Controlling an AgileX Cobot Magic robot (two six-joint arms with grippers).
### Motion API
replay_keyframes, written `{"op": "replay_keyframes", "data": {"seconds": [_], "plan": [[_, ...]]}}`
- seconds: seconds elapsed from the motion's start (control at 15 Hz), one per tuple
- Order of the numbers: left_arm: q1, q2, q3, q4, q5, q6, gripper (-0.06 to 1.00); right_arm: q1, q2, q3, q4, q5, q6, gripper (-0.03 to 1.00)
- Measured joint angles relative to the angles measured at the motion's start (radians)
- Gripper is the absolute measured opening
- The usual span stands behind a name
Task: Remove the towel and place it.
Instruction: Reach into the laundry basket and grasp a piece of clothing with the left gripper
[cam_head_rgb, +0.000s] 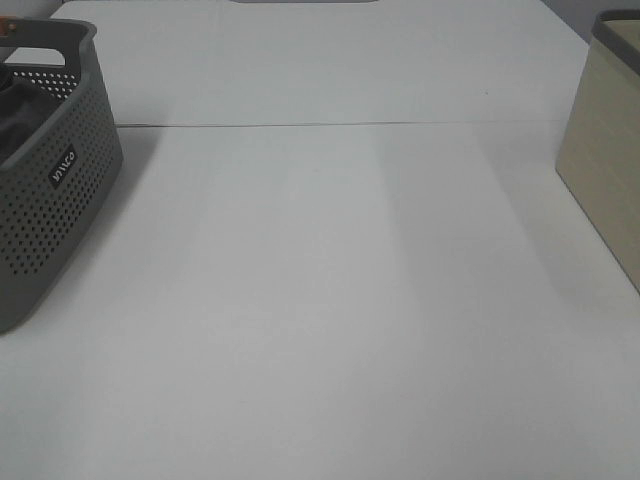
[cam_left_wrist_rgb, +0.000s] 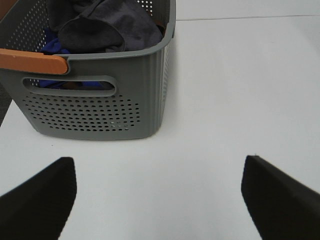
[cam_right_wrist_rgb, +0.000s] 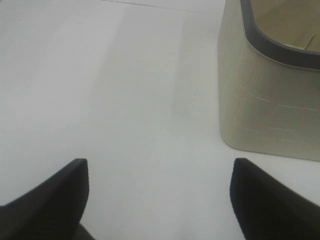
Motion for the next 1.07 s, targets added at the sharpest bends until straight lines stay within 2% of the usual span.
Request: {"op": "replay_keyframes", "data": {"seconds": [0.87,0.93,1.0,1.07], "plan": [[0.0,0.0,0.0,-0.007,0.0,0.0,0.84,0.0,0.0,0.0,-0.011,0.0,-0.001,0.76],[0.0,0.0,0.0,-0.007,0.0,0.0,0.85,0.0,0.0,0.0,-0.011,0.0,-0.001,0.76],[0.0,0.0,0.0,-0.007,0.0,0.0,0.92,0.0,0.0,0.0,-0.008,0.0,-0.001,0.78],[0.0,0.0,0.0,-0.007,0.0,0.0,0.95,0.0,0.0,0.0,-0.009,0.0,-0.001,0.83]]}}
